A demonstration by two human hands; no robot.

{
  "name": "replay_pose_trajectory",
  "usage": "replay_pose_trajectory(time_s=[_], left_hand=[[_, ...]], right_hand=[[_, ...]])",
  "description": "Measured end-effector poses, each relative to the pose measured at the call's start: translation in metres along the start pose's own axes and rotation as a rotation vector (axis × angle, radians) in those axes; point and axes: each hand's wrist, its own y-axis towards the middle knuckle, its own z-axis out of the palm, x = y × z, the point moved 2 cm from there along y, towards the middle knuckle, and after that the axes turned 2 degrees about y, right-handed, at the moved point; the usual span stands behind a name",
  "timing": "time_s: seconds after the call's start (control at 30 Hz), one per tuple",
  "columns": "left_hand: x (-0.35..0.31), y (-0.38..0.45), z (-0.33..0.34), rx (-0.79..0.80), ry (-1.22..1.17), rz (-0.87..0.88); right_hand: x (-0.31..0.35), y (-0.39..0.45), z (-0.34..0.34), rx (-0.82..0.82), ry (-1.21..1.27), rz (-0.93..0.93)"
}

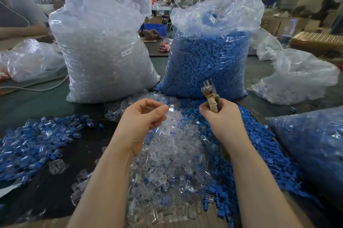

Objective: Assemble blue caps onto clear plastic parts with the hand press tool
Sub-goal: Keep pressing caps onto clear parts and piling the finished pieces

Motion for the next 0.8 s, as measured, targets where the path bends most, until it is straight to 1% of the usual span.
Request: replay_pose_trajectory(time_s=[0.1, 0.2, 0.33, 0.43, 0.67, 0.8], left_hand=[[-0.001, 0.000, 0.003, -0.054, -0.023, -0.003], [-0.003, -0.002, 0.010, -0.065, -0.100, -0.022], [-0.003, -0.005, 0.023, -0.064, -0.192, -0.062], [-0.003, -0.007, 0.030, -0.076, -0.212, -0.074], [-0.005, -0.010, 0.035, -0.078, -0.216, -0.061], [-0.007, -0.012, 0.038, -0.071, -0.228, -0.052]], right_hand=[[0.003, -0.001, 0.000, -0.021, 0.057, -0.045], [0.008, -0.002, 0.001, -0.027, 0.156, -0.072], [0.016, -0.006, 0.005, 0.000, 0.277, -0.133], [0.022, -0.010, 0.008, 0.039, 0.334, -0.189], [0.025, -0.015, 0.016, 0.057, 0.351, -0.258], [0.023, -0.015, 0.020, 0.036, 0.300, -0.261]])
